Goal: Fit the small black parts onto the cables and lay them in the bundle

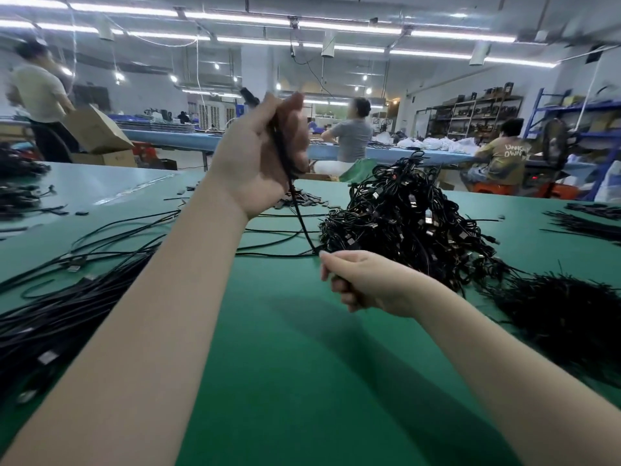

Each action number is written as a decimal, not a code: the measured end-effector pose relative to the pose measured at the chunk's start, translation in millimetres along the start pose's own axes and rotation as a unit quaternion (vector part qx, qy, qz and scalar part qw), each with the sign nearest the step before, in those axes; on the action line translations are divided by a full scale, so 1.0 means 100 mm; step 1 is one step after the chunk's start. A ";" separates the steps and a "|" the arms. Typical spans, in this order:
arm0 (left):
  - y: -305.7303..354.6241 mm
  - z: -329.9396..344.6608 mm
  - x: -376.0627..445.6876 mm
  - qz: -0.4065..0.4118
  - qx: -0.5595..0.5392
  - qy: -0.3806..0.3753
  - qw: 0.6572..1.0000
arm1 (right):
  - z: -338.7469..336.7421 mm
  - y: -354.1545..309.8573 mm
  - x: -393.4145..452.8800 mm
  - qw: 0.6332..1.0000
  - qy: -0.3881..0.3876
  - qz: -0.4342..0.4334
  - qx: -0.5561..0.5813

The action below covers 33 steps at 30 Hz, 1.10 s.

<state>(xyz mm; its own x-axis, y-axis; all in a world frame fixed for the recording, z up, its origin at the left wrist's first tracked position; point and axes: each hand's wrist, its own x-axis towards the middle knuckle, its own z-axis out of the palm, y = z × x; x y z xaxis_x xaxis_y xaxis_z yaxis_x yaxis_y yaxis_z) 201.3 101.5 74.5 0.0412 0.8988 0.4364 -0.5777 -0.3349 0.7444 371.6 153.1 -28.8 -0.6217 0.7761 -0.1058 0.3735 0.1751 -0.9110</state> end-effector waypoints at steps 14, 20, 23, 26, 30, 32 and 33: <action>-0.50 0.09 0.12 -0.101 0.282 0.098 0.949 | -0.07 -0.42 -0.13 0.980 0.118 -0.151 0.055; -0.51 0.12 0.10 -0.099 0.213 0.085 0.968 | -0.10 -0.31 -0.09 0.980 0.071 -0.161 0.096; -0.52 0.13 0.10 -0.081 0.225 0.082 0.968 | -0.20 -0.27 -0.10 0.987 0.072 -0.137 0.039; -0.50 0.12 0.11 -0.068 0.198 0.099 0.973 | -0.28 -0.26 -0.10 0.991 0.082 -0.101 0.025; -0.51 0.09 0.09 -0.125 0.169 0.048 0.976 | -0.30 -0.33 -0.06 0.972 0.077 -0.077 0.207; -0.54 0.09 0.08 -0.165 0.140 0.006 0.976 | -0.25 -0.31 -0.06 0.969 0.082 -0.076 0.219; -0.55 0.09 0.07 -0.179 0.126 -0.010 0.976 | -0.23 -0.30 -0.06 0.970 0.089 -0.072 0.214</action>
<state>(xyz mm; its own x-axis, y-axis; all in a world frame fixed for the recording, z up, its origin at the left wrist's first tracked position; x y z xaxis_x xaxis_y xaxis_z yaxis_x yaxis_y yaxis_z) 241.2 123.3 41.0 0.2211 0.9660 0.1343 -0.3049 -0.0624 0.9503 380.6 157.2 8.1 -0.5039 0.8608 0.0711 -0.0531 0.0513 -0.9973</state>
